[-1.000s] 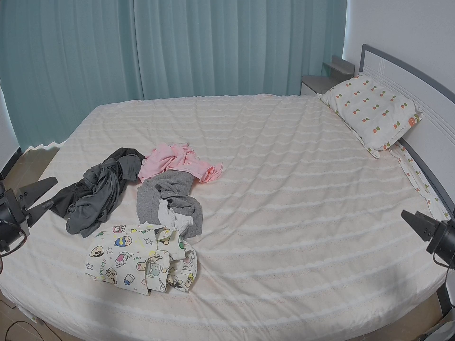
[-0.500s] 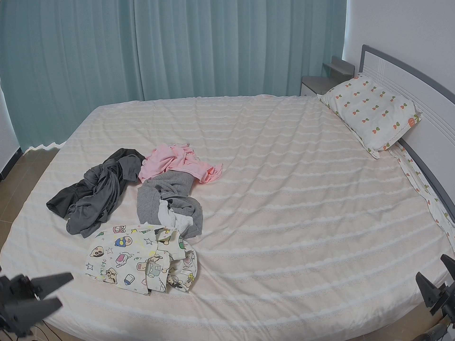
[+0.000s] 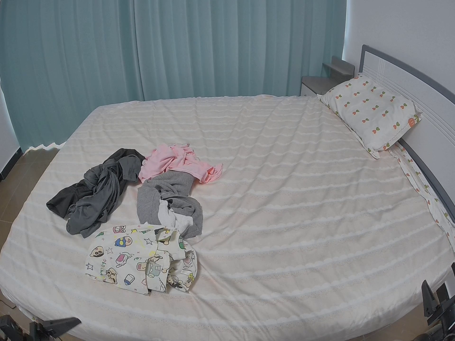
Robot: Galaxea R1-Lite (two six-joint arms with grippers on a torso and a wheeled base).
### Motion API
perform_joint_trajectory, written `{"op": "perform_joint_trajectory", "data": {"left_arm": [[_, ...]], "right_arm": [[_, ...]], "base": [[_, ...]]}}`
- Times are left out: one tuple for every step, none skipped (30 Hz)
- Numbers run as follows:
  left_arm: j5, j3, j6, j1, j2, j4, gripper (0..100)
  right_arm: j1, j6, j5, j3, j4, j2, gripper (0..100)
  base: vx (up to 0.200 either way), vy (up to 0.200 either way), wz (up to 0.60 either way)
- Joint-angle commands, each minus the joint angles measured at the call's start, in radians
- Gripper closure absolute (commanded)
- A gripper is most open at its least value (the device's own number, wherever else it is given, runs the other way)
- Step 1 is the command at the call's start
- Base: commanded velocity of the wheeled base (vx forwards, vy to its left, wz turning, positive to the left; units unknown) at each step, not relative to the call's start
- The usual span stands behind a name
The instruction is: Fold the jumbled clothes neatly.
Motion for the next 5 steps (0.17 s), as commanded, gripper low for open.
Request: {"op": "perform_joint_trajectory", "data": {"left_arm": [[0.353, 0.02, 0.169, -0.008, -0.017, 0.028, 0], [0.4, 0.02, 0.183, -0.008, -0.017, 0.028, 0], [0.476, 0.02, 0.206, -0.008, -0.017, 0.029, 0], [0.536, 0.02, 0.228, -0.008, -0.017, 0.029, 0], [0.613, 0.02, 0.257, -0.008, -0.017, 0.031, 0]], "right_arm": [[-0.001, 0.121, 0.011, 0.003, 0.009, -0.018, 0], [-0.001, 0.119, 0.011, 0.003, 0.009, -0.018, 0], [-0.001, 0.118, 0.011, 0.003, 0.009, -0.018, 0], [-0.001, 0.118, 0.011, 0.003, 0.009, -0.018, 0], [-0.001, 0.119, 0.011, 0.003, 0.009, -0.018, 0]], "base": [[0.0, 0.0, 0.0], [0.0, 0.0, 0.0], [0.0, 0.0, 0.0], [0.0, 0.0, 0.0], [0.0, 0.0, 0.0]]}}
